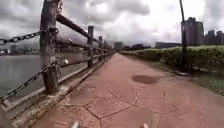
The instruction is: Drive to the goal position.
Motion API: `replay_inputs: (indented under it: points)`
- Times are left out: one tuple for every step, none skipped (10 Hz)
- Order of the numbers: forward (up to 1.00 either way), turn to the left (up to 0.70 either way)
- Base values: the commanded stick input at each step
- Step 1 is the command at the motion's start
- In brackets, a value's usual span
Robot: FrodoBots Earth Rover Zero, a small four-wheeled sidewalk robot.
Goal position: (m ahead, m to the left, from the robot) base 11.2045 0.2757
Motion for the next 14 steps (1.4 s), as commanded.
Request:
replay_inputs:
  points:
    - [1.00, 0.00]
    - [1.00, 0.00]
    - [1.00, 0.00]
    - [1.00, 0.00]
    - [1.00, 0.00]
    - [1.00, 0.00]
    - [1.00, 0.00]
    - [1.00, 0.00]
    - [1.00, 0.00]
    - [1.00, 0.00]
    - [1.00, 0.00]
    - [1.00, 0.00]
    - [1.00, 0.00]
    - [1.00, -0.25]
